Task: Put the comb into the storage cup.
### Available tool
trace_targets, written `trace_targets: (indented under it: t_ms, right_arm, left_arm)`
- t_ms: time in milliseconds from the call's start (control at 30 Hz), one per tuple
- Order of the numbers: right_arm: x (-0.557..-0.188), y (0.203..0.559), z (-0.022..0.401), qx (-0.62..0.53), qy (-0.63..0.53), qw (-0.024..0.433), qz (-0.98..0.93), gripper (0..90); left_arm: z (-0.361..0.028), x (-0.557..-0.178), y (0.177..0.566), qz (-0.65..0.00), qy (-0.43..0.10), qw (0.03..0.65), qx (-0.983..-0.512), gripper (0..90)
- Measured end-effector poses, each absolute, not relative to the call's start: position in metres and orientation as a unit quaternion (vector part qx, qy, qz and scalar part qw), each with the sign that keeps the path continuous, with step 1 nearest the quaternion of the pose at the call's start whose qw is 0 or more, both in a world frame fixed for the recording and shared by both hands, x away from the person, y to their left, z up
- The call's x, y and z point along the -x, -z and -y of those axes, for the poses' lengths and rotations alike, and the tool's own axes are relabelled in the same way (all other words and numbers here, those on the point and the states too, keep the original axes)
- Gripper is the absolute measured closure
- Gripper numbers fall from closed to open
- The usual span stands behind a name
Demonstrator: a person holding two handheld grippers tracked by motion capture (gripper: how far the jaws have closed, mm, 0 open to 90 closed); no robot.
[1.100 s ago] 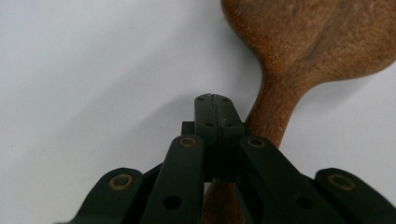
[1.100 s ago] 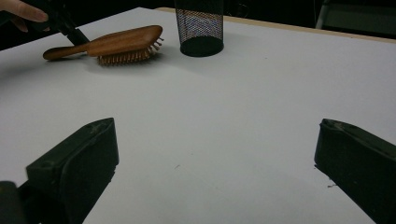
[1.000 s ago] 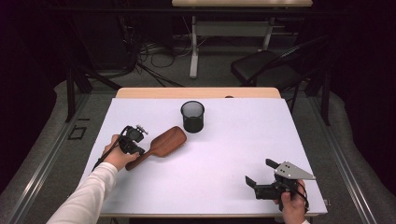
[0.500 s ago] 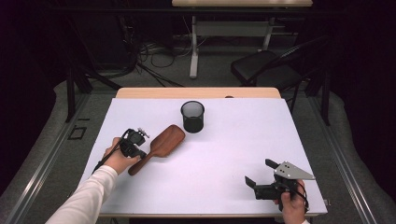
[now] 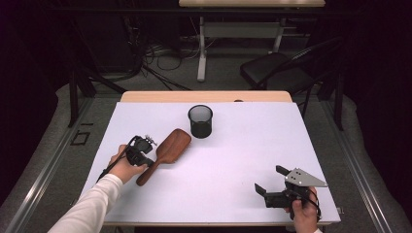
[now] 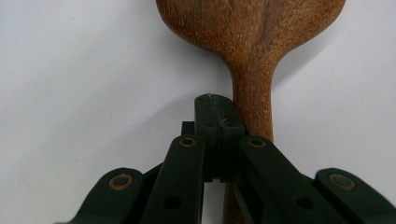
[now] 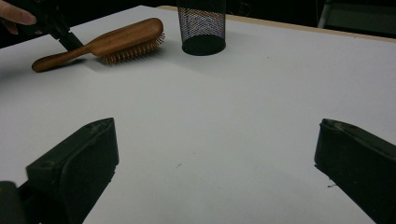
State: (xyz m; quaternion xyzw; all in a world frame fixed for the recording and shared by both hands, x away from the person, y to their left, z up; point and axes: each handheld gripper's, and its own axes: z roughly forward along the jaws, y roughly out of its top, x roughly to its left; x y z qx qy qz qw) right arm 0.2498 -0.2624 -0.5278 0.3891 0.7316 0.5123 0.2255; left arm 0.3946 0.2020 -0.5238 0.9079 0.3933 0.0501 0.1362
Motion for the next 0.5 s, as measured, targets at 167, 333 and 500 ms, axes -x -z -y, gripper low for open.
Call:
trace_targets:
  t_ms: [167, 333, 500]
  right_arm:
    - [-0.2498, 0.5277, 0.2626, -0.389, -0.512, 0.225, -0.732, 0.0]
    - [-0.2496, 0.5276, 0.2626, -0.389, -0.510, 0.224, -0.733, 0.0]
    - [-0.2498, 0.5277, 0.2626, -0.390, -0.511, 0.224, -0.733, 0.0]
  left_arm:
    - [-0.2007, -0.3932, 0.5240, -0.392, -0.050, 0.137, -0.908, 90.0]
    - [-0.1995, -0.3926, 0.5241, -0.390, -0.049, 0.137, -0.909, 90.0]
    - [-0.2007, -0.3937, 0.5240, -0.394, -0.053, 0.137, -0.907, 90.0]
